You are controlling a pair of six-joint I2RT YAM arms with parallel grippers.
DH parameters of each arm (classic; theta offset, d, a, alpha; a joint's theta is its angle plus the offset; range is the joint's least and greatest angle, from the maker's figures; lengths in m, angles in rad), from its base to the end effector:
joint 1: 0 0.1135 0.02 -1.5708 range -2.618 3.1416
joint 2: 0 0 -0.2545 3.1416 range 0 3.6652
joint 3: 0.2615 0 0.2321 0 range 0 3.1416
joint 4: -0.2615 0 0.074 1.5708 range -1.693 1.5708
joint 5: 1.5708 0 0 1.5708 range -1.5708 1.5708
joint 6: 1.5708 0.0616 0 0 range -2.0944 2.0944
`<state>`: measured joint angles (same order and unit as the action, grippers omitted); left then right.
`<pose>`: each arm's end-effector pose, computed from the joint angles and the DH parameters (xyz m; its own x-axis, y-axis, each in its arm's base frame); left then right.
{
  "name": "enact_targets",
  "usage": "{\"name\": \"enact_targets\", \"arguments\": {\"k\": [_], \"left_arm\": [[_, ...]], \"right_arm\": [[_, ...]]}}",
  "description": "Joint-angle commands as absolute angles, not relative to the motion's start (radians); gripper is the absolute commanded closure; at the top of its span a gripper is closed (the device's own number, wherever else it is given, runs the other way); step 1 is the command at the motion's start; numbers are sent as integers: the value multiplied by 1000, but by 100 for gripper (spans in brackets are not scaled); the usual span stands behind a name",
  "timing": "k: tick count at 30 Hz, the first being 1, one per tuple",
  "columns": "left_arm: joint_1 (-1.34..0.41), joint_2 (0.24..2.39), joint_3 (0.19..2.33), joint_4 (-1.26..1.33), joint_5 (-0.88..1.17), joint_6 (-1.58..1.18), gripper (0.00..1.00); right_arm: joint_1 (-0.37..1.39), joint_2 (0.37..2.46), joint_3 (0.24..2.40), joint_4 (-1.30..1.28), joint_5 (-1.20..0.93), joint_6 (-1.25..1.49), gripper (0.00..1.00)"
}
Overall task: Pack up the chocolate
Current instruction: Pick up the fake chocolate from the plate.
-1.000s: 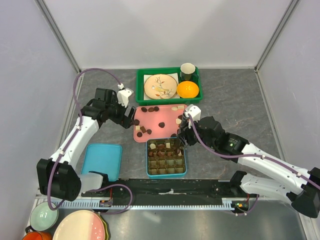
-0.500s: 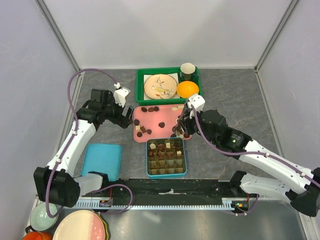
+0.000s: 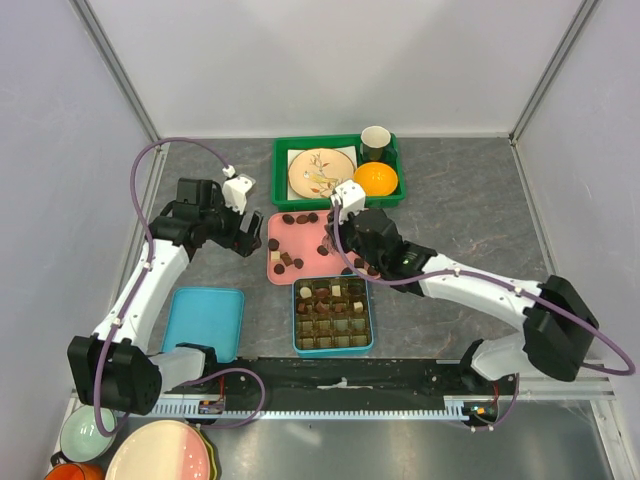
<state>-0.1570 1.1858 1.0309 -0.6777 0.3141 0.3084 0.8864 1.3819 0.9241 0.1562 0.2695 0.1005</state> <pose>0.2384 -0.0570 0.2760 -0.5886 0.3855 -0.7106 0.5591 0.8290 -0.0135 0.2196 0.2432 0.2786 -0.2457 -0.1481 -0.9580 -0.5643 0.8254 0.0171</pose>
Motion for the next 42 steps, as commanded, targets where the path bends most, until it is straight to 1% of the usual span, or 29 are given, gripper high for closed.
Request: {"name": "enact_targets", "arguments": {"k": [1,7,14,28,37,40,41,42], "left_arm": [[-144,1166,1058,-676,311,339,1],[-140,1164,1058,-676,313,344,1],[-137,1155,1063,-684,316,347,1],[-135,1146,1072,-696,324,351,1],[-135,1137,1077,-706,324,354,1],[-135,1137,1077,-704,322,354,1],[-135,1137,1077,-706,322,353,1],[-135,1137,1075,-704,321,354,1]], "right_arm": [[870,1443,976,331,279,106,60],[856,1505,982,374,288,113,52],[844,1555,983,385,291,115,51],[825,1586,959,365,247,136,50],[815,1617,951,357,213,153,52],[810,1608,950,357,199,155,55],[808,1603,948,357,199,155,59],[805,1591,946,357,199,156,61]]}}
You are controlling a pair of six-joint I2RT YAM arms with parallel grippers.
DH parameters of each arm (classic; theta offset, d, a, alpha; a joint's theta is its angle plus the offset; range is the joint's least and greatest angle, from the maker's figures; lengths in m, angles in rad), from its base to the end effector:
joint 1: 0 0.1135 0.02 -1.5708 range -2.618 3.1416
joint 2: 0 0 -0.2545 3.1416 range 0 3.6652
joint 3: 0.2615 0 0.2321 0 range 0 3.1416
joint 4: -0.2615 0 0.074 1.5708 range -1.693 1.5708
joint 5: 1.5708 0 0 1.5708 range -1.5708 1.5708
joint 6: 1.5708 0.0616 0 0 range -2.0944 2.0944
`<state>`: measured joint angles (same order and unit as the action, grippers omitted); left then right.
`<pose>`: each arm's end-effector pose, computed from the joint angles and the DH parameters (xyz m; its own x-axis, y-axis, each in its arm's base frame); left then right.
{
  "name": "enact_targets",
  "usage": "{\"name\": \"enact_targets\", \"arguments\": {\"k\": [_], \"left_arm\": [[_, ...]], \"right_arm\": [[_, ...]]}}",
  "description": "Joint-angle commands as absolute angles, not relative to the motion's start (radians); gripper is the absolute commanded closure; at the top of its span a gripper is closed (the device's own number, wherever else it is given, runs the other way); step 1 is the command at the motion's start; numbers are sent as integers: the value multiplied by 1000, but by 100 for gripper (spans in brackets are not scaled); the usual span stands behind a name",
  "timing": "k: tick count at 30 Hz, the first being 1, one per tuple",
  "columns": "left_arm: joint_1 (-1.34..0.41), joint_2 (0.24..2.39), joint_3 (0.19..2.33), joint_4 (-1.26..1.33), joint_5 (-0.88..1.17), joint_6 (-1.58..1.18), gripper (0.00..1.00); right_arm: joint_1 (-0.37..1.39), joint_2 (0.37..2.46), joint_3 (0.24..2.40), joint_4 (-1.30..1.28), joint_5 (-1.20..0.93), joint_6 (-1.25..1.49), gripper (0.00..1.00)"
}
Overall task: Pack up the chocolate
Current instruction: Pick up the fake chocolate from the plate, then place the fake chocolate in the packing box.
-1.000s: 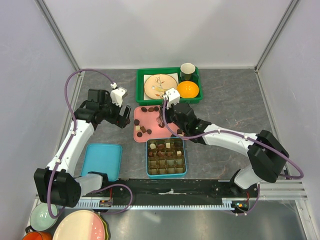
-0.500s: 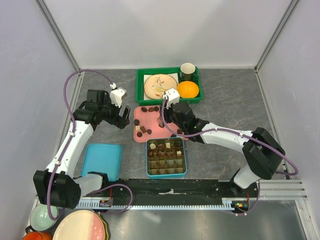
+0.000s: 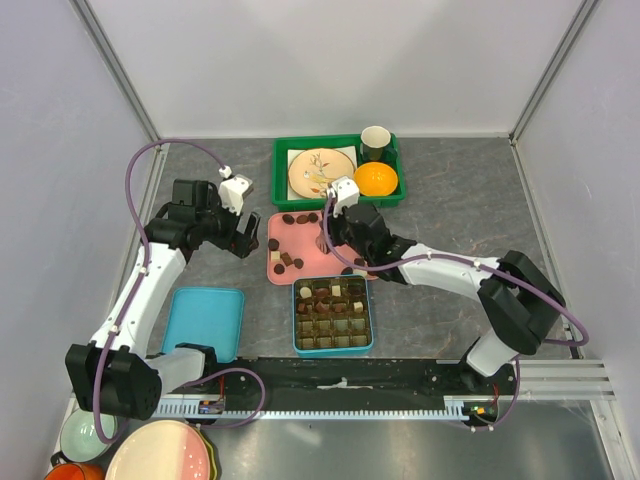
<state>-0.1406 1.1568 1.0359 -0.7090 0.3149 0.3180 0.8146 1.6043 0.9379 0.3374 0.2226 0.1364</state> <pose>0.2319 -0.0521 0.2812 -0.5876 0.3834 -0.7126 0.5516 0.8341 -0.0060 0.2629 0.2589 0.2331 -0.2966 -0.1212 -0.9473 -0.5307 0.8456 0.0580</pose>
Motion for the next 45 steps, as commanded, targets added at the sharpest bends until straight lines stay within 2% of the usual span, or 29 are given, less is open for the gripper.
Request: {"name": "enact_targets", "arguments": {"k": [1,8,15,20,27,35,40,41,42,45], "left_arm": [[-135,1137,1077,-704,322,353,1],[-133,1152,1065,-704,316,362,1],[-133,1160,1057,-698,319,360,1],[-133,1164,1065,-701,311,359,1],[-133,1157,1066,-712,304,359,1],[-133,1124,1062,-727,307,354,1],[-133,1117,1063,-732,313,350,1],[-133,1114,1063,-735,314,350,1],[-133,1112,1063,-733,314,350,1],[-135,1109,1063,-738,314,354,1]], "right_arm": [[805,1583,948,353,196,155,65],[805,1456,983,278,151,117,76],[880,1266,973,144,77,133,79],[985,1186,927,80,81,169,80],[1175,1181,885,41,181,199,80],[1255,1173,861,29,236,236,79],[1276,1187,862,29,252,250,72],[1284,1190,861,31,253,253,69],[1287,1192,861,31,270,256,62],[1290,1195,857,29,282,258,54]]}}
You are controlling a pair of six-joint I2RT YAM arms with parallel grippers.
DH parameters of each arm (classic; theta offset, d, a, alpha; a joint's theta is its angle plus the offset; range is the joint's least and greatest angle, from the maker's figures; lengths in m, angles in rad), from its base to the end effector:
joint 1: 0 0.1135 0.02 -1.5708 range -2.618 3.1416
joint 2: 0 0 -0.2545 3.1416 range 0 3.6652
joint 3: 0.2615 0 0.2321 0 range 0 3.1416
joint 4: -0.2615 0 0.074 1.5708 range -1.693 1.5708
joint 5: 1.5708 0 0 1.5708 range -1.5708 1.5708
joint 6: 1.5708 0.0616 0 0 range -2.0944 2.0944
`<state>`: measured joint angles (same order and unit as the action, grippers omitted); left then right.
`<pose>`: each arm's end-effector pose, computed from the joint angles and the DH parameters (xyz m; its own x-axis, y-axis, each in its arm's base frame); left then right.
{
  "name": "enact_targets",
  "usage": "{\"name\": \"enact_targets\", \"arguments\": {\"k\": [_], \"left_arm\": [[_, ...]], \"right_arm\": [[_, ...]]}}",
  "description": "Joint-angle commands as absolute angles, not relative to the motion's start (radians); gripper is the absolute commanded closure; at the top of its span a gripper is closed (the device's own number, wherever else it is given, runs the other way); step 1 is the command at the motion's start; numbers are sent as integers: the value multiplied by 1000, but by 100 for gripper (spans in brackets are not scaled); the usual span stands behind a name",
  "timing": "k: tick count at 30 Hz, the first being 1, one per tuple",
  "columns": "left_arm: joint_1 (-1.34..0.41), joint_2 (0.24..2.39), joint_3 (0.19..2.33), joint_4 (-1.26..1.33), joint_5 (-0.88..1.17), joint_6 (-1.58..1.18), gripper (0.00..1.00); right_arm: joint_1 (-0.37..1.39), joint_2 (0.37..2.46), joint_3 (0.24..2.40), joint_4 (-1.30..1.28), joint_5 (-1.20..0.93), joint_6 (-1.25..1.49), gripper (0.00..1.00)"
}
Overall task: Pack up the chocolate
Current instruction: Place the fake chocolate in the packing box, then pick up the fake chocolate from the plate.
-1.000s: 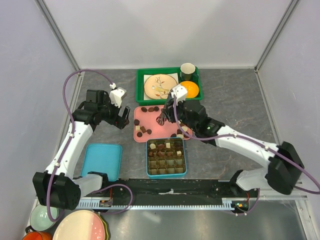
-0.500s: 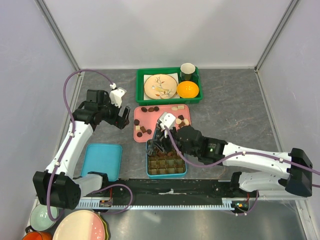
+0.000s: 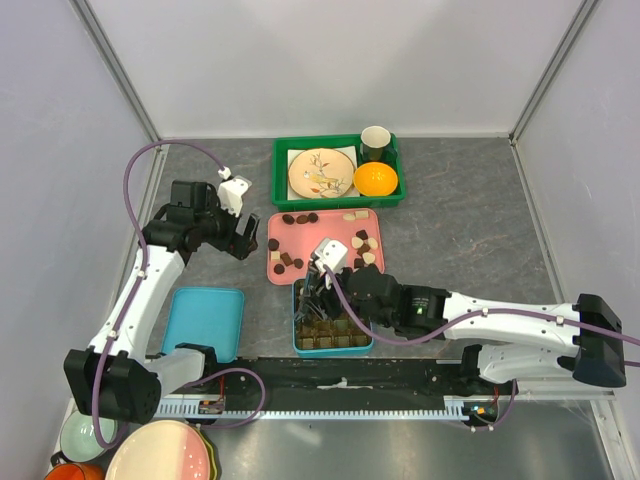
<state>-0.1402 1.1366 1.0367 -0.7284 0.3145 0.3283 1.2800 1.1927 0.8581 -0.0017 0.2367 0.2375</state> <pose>0.2267 -0.0512 0.2840 -0.5810 0.3917 -0.7135 0.5571 0.8305 0.0023 0.0952 0.2679 0.2889 -0.2961 -0.1918 -0.9357 -0.8212 0.5514 0.1469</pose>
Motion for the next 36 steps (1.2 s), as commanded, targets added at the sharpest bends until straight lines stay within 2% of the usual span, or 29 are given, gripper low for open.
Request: {"name": "enact_targets", "arguments": {"k": [1,9,11,15,18,29,36], "left_arm": [[-133,1109,1062,-738,313,354,1],[-133,1104,1063,-742,314,356,1],[-133,1101,1065,-741,318,357,1],[-133,1101,1068,-741,321,356,1],[-133,1101,1066,-739,321,357,1],[-129,1118,1035,-693,311,361,1],[-112,1149,1055,-680,324,360,1]], "right_arm": [[1292,1193,857,29,288,256,53],[1292,1196,876,34,311,241,51],[1290,1193,880,34,319,239,54],[1290,1178,891,55,388,206,67],[1287,1192,928,71,439,140,70],[1092,1420,1075,239,313,54,71],[1042,1613,1123,382,258,64,69]]}}
